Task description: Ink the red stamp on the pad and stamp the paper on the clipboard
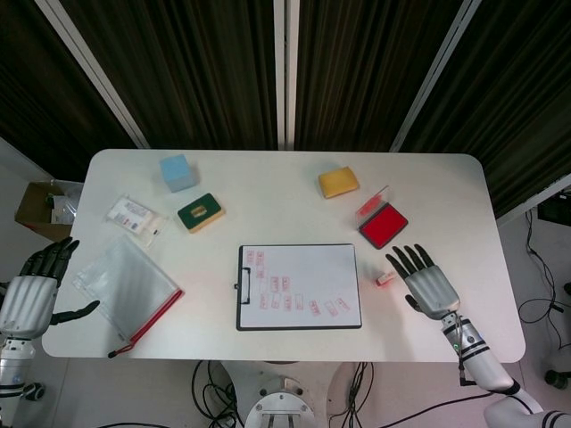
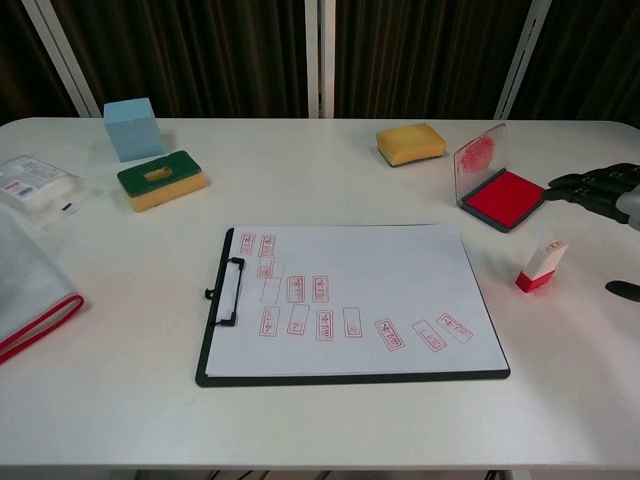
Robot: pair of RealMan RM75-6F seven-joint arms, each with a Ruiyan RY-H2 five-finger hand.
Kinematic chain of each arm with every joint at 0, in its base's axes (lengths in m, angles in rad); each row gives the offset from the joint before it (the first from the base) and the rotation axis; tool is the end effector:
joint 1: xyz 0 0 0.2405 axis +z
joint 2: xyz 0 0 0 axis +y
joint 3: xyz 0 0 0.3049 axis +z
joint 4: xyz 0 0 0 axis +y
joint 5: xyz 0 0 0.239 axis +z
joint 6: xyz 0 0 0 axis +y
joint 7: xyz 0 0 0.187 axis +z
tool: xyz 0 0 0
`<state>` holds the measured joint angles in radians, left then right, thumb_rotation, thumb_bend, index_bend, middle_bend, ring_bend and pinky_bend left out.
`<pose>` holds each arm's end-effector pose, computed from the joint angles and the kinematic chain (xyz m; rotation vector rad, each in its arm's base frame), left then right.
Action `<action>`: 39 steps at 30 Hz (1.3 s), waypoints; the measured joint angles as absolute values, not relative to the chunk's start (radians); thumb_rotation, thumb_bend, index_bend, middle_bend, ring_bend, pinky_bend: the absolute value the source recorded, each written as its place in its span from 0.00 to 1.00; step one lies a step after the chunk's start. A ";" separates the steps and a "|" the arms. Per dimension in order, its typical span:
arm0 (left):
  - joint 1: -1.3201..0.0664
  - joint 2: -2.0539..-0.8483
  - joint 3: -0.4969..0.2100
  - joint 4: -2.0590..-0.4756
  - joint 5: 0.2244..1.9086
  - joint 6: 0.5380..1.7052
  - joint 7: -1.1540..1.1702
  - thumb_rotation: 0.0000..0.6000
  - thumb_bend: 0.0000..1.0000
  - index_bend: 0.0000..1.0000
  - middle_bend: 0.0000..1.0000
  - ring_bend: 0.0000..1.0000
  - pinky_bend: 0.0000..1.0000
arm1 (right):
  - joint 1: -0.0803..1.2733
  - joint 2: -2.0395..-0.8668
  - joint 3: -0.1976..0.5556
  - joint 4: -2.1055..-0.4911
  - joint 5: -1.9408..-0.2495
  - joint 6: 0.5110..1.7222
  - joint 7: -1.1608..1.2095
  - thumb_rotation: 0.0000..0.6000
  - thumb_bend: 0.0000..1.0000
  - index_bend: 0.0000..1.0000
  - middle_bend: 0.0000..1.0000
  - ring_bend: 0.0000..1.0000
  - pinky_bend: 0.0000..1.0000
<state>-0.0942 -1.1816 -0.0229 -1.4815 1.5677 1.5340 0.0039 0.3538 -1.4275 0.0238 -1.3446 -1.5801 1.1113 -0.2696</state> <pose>-0.3743 0.2287 0.1422 -1.4519 -0.7982 -0.9069 -0.3296 -0.3083 -0.0127 1.9200 -0.7079 0.6969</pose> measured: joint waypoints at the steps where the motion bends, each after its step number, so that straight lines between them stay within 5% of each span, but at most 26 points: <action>1: -0.094 -1.181 -0.023 -1.480 1.567 1.534 0.003 0.72 0.09 0.04 0.06 0.10 0.18 | 0.358 -1.440 0.026 -1.332 -1.578 1.110 -0.270 1.00 0.20 0.00 0.05 0.00 0.00; 11: -0.092 -1.185 -0.020 -1.466 1.563 1.529 -0.010 0.72 0.09 0.04 0.06 0.10 0.18 | 0.386 -1.560 0.040 -1.194 -1.567 1.129 -0.235 1.00 0.22 0.17 0.24 0.00 0.00; 26: -0.093 -1.183 -0.018 -1.460 1.565 1.524 -0.020 0.71 0.09 0.04 0.06 0.10 0.18 | 0.407 -1.648 0.025 -1.066 -1.598 1.193 -0.136 1.00 0.24 0.40 0.36 0.00 0.00; 39: -0.091 -1.185 -0.017 -1.453 1.564 1.526 -0.028 0.72 0.09 0.04 0.06 0.10 0.18 | 0.404 -1.675 0.014 -1.034 -1.593 1.215 -0.131 1.00 0.26 0.50 0.45 0.03 0.00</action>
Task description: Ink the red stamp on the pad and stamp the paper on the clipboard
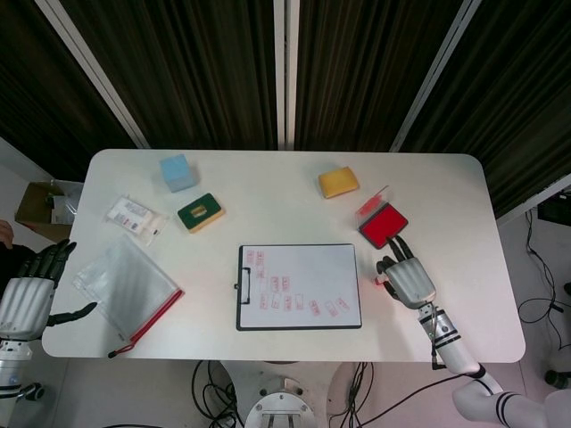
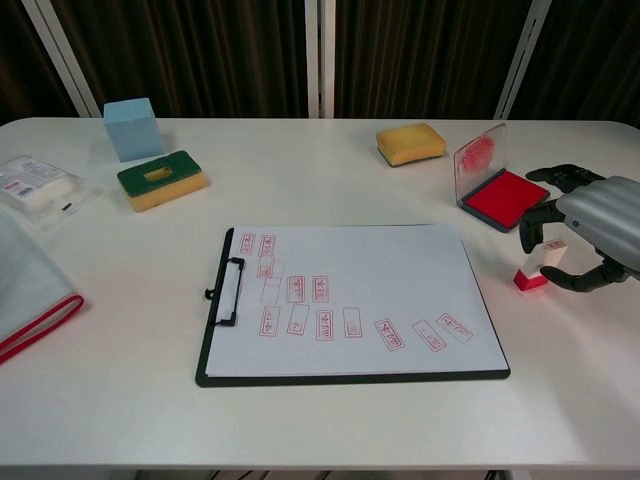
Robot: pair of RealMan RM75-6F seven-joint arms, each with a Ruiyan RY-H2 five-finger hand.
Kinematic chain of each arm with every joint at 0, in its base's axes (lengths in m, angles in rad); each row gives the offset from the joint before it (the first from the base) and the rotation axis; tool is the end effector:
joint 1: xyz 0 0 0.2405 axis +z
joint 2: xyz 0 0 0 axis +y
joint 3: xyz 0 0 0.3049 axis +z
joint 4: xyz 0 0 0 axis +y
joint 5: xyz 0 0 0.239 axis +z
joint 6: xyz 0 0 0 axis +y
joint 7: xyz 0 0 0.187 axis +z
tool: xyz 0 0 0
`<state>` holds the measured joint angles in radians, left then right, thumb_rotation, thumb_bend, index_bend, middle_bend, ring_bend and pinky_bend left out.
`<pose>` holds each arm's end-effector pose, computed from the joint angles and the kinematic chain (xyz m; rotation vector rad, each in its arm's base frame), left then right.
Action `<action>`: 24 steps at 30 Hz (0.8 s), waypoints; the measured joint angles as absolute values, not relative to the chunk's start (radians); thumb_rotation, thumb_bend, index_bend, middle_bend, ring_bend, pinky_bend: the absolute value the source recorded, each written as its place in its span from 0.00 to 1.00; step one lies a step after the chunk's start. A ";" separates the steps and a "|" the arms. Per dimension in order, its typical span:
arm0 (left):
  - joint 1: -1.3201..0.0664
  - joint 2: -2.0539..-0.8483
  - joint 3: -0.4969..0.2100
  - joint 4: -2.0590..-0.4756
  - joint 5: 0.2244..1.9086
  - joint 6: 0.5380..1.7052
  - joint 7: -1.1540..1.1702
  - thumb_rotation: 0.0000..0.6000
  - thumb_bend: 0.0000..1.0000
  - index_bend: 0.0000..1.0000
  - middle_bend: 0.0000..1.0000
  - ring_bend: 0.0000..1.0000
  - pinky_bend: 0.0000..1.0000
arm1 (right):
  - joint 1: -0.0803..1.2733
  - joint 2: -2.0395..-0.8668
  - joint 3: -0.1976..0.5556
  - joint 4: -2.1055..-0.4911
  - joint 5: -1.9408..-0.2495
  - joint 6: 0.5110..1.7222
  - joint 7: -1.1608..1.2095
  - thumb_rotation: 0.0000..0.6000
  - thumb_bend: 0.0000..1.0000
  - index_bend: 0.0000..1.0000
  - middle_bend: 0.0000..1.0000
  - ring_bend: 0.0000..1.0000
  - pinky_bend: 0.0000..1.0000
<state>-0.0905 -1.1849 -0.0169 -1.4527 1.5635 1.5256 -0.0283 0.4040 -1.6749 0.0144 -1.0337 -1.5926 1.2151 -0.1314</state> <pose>-0.3831 0.2265 0.1422 -1.4517 -0.8182 -0.8974 -0.3228 -0.3327 -0.0663 1.8542 -0.6916 0.8391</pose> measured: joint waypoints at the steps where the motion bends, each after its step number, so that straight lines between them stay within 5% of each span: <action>1: -0.090 -1.185 -0.017 -1.452 1.563 1.526 -0.029 0.72 0.09 0.04 0.06 0.10 0.18 | 0.403 -1.676 0.015 -1.032 -1.591 1.217 -0.132 1.00 0.26 0.50 0.45 0.03 0.00; 24: -0.092 -1.187 -0.018 -1.443 1.560 1.521 -0.038 0.71 0.09 0.04 0.06 0.10 0.18 | 0.402 -1.693 0.020 -1.017 -1.567 1.226 -0.153 1.00 0.30 0.59 0.53 0.09 0.00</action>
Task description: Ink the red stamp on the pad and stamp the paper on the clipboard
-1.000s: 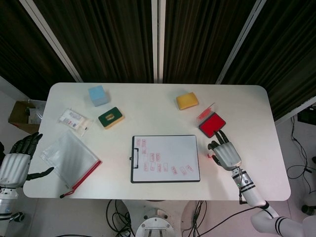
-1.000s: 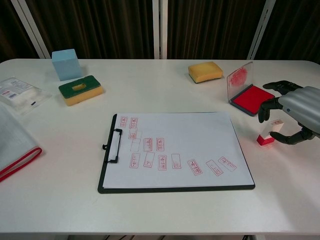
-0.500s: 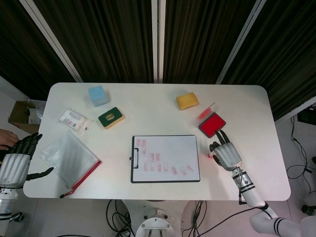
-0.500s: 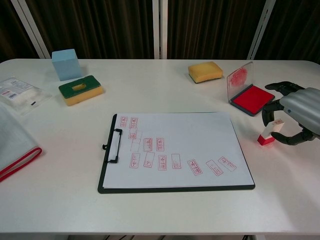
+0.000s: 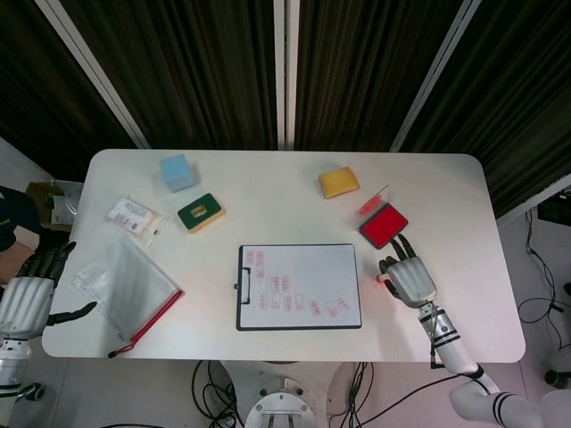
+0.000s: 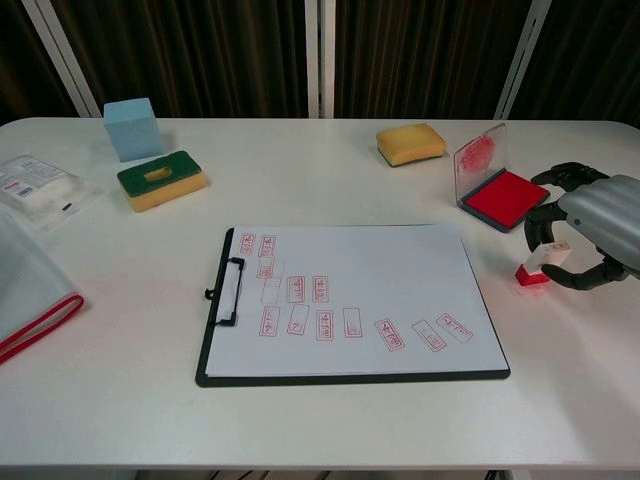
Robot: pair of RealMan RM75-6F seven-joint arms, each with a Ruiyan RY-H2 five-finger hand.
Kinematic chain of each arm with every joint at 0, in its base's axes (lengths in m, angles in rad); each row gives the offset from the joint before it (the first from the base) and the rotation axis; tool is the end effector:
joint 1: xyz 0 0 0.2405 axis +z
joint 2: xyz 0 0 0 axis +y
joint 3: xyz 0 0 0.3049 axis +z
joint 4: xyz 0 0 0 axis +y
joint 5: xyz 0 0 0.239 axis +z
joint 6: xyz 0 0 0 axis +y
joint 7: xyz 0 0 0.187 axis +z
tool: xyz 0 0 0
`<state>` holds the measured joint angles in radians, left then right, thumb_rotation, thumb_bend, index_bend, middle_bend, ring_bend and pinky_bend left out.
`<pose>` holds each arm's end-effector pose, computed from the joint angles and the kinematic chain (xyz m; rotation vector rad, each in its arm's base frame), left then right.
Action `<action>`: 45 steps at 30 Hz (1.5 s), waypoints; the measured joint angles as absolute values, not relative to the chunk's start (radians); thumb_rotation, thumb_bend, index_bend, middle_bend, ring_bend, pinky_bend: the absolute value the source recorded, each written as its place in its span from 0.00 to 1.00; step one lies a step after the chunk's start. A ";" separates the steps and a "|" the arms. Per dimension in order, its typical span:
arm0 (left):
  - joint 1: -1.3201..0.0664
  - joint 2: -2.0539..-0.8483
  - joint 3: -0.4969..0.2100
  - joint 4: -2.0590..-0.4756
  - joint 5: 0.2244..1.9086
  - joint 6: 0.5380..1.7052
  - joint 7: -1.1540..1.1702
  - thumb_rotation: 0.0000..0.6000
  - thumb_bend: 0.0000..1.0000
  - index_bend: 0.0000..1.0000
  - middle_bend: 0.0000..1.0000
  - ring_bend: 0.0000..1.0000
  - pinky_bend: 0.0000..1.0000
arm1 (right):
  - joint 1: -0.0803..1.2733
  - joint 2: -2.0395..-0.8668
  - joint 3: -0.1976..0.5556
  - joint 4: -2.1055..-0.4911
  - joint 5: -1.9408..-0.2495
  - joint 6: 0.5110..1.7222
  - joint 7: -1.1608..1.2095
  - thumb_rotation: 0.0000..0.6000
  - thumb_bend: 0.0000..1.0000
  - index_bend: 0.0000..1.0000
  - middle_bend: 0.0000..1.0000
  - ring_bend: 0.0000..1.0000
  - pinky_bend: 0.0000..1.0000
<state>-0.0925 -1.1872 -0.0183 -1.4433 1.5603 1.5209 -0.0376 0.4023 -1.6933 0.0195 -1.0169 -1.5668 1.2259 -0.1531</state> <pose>-0.3852 0.2278 0.1422 -1.4504 -0.8224 -0.8966 -0.3249 -0.3349 -0.0675 1.8243 -0.6846 0.8272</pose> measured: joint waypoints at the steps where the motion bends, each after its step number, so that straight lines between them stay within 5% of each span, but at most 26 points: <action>1: -0.092 -1.186 -0.018 -1.444 1.560 1.521 -0.038 0.71 0.09 0.04 0.06 0.10 0.18 | 0.403 -1.692 0.021 -1.018 -1.567 1.228 -0.151 1.00 0.31 0.59 0.53 0.09 0.00; 11: -0.094 -1.184 -0.019 -1.445 1.559 1.518 -0.041 0.71 0.09 0.04 0.06 0.10 0.18 | 0.430 -1.649 0.090 -1.064 -1.538 1.252 -0.139 1.00 0.32 0.62 0.55 0.10 0.00; 21: -0.094 -1.179 -0.017 -1.452 1.555 1.512 -0.035 0.72 0.09 0.04 0.06 0.10 0.18 | 0.556 -1.650 0.161 -0.964 -1.462 1.062 -0.073 1.00 0.32 0.63 0.56 0.10 0.00; 33: -0.097 -1.184 -0.019 -1.445 1.542 1.496 -0.038 0.71 0.09 0.04 0.06 0.10 0.18 | 0.662 -1.683 0.110 -0.726 -1.536 0.988 0.159 1.00 0.32 0.66 0.58 0.20 0.00; 45: -0.101 -1.182 -0.019 -1.444 1.543 1.491 -0.034 0.72 0.09 0.04 0.06 0.10 0.18 | 0.683 -1.767 0.102 -0.570 -1.514 0.966 0.274 1.00 0.32 0.68 0.59 0.19 0.00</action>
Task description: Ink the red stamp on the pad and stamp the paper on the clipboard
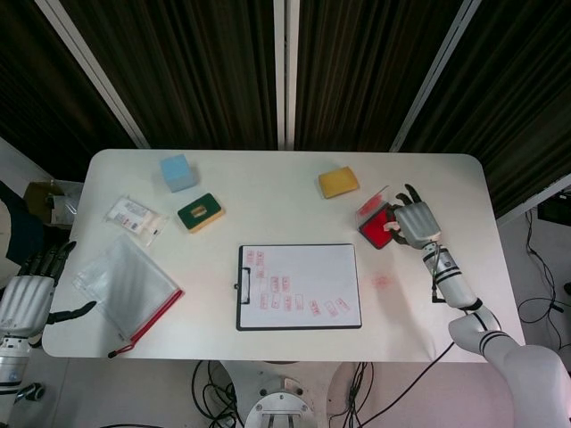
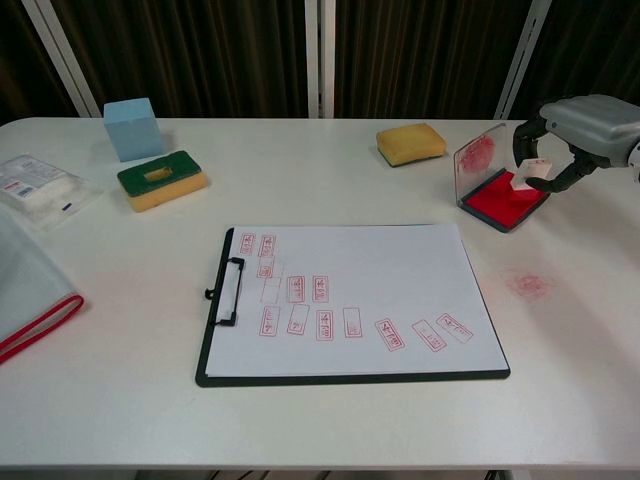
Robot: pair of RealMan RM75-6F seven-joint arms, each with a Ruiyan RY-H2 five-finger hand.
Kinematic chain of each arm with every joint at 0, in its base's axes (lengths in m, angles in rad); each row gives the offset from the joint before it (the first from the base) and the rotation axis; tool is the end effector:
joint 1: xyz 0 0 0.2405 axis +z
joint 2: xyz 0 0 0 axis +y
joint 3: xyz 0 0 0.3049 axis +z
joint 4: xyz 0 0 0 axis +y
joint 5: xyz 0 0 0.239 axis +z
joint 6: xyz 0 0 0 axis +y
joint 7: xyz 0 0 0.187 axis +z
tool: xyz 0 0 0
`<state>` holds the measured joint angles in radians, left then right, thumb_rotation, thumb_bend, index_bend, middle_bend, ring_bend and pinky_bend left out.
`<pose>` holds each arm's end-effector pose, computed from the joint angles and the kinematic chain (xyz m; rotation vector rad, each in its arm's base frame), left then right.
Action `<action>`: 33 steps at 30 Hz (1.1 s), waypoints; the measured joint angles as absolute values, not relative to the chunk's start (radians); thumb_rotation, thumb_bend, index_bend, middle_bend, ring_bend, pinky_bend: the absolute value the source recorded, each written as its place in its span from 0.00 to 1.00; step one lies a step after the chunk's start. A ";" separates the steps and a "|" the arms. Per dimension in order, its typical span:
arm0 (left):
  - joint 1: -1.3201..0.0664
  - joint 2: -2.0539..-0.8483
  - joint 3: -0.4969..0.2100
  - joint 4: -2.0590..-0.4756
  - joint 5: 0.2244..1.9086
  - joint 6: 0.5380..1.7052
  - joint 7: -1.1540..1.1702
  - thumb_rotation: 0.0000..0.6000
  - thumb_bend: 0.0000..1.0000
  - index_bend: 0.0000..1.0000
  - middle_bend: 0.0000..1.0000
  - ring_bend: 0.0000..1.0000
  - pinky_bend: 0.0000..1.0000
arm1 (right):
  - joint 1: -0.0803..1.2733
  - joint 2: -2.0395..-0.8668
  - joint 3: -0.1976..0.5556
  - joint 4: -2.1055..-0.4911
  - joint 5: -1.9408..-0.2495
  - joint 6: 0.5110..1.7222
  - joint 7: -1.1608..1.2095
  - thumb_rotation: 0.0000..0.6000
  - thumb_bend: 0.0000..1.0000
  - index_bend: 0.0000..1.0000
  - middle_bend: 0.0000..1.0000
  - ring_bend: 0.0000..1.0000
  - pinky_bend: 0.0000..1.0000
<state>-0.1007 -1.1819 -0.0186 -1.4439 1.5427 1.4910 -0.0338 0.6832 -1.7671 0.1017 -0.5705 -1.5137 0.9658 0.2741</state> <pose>-0.3893 0.2313 0.1411 -1.4564 -0.8389 -0.8682 -0.3241 -0.4842 -0.0361 1.7723 -0.7801 0.8222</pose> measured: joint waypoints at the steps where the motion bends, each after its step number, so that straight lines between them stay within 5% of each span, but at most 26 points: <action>1: -0.101 -1.182 -0.019 -1.445 1.542 1.490 -0.033 0.72 0.09 0.04 0.06 0.10 0.18 | 0.686 -1.773 0.101 -0.561 -1.512 0.963 0.280 1.00 0.32 0.68 0.59 0.19 0.00; 33: -0.117 -1.175 -0.025 -1.467 1.532 1.470 -0.009 0.71 0.09 0.04 0.06 0.10 0.18 | 0.718 -1.833 0.068 -0.452 -1.495 0.879 0.353 1.00 0.34 0.71 0.62 0.28 0.00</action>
<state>-0.1165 -1.1747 -0.0253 -1.4672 1.5322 1.4695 -0.0086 0.7177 -1.8333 0.0676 -0.4516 -1.4954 0.8792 0.3533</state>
